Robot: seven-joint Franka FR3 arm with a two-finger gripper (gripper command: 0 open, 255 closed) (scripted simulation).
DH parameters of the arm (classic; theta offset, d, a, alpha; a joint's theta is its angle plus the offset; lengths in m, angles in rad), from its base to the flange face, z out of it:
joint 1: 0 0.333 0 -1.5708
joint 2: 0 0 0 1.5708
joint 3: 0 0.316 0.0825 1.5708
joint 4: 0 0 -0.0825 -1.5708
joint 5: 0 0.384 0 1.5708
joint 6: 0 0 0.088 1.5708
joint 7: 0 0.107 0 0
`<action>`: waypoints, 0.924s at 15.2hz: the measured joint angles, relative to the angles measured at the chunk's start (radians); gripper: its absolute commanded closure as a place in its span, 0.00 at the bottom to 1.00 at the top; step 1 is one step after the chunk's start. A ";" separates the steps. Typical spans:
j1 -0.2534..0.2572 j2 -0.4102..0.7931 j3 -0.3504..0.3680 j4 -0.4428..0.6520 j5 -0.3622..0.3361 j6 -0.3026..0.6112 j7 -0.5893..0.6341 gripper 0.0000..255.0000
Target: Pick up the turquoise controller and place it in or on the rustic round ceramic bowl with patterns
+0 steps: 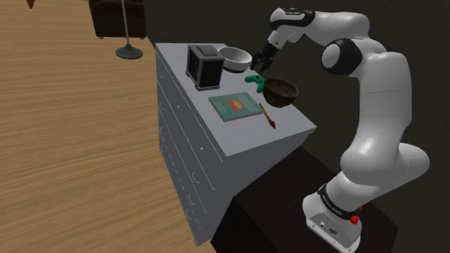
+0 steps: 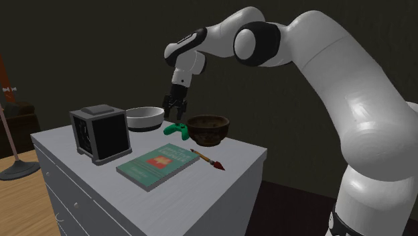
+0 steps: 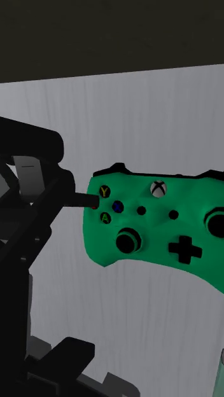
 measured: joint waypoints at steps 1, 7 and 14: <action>0.001 -0.015 -0.003 -0.041 -0.003 0.015 -0.018 0.00; 0.005 -0.008 -0.005 -0.058 0.017 0.029 -0.015 0.00; 0.009 -0.049 -0.013 -0.118 0.022 0.040 -0.025 1.00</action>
